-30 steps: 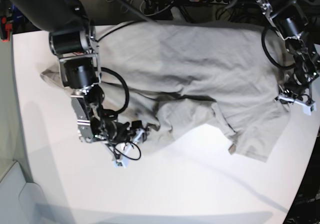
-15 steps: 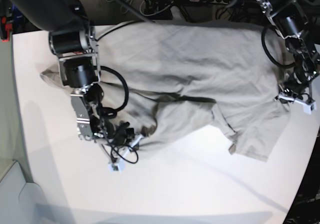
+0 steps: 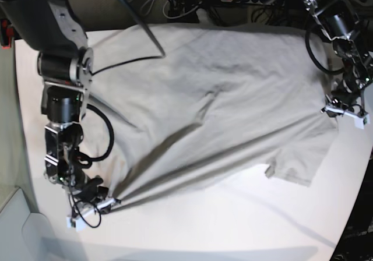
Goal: Layout the t-shirt on the table in an organized manner, then fold the t-shirt properly
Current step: 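Grasp the corner with the right gripper and pull it outward, then release the corner and raise the right gripper off the shirt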
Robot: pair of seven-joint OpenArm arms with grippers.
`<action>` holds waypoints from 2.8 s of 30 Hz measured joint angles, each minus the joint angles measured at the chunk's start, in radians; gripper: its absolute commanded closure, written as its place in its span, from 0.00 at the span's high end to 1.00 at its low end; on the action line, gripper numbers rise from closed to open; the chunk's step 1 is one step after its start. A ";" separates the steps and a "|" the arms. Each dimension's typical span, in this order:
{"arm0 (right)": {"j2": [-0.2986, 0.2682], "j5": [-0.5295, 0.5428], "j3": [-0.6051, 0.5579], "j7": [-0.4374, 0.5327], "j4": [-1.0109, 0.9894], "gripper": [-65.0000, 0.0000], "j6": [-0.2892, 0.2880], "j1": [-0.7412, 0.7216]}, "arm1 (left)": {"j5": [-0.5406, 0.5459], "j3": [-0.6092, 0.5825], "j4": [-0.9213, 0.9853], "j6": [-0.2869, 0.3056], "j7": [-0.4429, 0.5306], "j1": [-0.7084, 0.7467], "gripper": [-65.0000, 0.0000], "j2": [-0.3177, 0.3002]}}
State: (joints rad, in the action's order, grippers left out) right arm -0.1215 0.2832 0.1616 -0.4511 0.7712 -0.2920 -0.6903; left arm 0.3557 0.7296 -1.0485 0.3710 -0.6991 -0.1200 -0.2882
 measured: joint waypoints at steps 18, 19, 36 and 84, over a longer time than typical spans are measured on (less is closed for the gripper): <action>-0.028 0.001 0.006 0.006 -0.003 0.00 -0.003 0.005 | 0.000 0.000 -0.001 0.004 -0.005 -0.002 0.00 0.000; -0.027 0.002 0.006 0.008 -0.004 0.00 -0.003 0.006 | 0.001 0.000 -0.001 0.004 -0.004 -0.002 0.00 0.000; -0.053 0.001 0.007 -0.008 0.000 0.10 -0.003 0.126 | 0.000 0.000 -0.001 0.004 -0.004 -0.002 0.00 0.000; 0.000 0.002 0.002 -0.346 1.089 0.48 0.000 0.973 | -0.039 -0.343 0.374 -0.019 0.173 -0.545 0.01 -0.066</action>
State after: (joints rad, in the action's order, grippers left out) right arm -0.1215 0.2855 0.1635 -0.7971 1.8599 -0.2920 0.2829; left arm 0.3172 0.3862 -0.6746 0.3515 -0.5259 -0.6651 -0.3538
